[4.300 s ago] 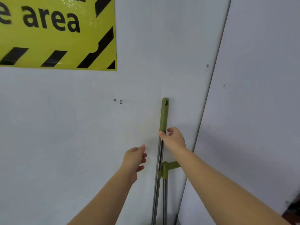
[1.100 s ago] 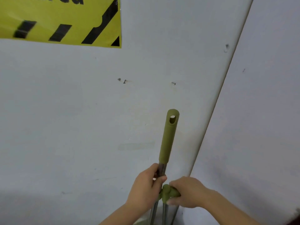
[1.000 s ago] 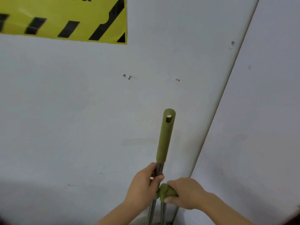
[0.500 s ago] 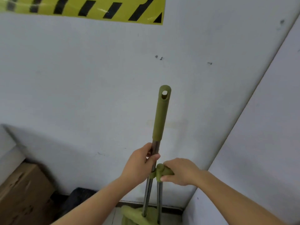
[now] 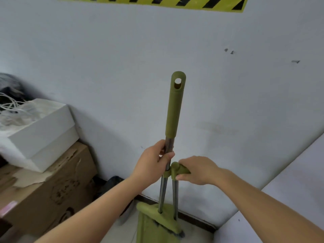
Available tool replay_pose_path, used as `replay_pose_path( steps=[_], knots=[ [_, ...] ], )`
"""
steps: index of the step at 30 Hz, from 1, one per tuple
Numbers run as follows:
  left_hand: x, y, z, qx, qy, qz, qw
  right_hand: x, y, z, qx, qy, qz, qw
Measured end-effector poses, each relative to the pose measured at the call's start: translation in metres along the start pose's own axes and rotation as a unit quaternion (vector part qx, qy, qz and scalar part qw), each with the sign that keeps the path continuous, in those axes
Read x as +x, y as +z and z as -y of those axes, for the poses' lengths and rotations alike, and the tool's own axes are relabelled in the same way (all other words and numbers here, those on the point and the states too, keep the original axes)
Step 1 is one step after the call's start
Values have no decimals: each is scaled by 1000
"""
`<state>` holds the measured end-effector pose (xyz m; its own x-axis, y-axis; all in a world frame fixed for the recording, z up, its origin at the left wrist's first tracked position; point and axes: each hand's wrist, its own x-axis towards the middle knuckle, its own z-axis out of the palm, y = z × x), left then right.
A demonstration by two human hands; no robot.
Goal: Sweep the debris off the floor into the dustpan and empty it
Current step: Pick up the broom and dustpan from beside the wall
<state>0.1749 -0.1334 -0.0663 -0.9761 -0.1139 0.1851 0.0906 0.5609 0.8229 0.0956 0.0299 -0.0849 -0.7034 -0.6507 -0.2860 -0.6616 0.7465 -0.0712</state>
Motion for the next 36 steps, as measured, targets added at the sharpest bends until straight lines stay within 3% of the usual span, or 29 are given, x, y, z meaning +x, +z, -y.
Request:
replay_pose_path(
  steps=[15,36],
  knots=[
    [-89,-88,32,-29,-77,-115,990,28,0,123,-33,-137,-12,990],
    [-282,-202,64,12,-175,-299,938,4,31,342,-61,-340,-40,938]
  ],
)
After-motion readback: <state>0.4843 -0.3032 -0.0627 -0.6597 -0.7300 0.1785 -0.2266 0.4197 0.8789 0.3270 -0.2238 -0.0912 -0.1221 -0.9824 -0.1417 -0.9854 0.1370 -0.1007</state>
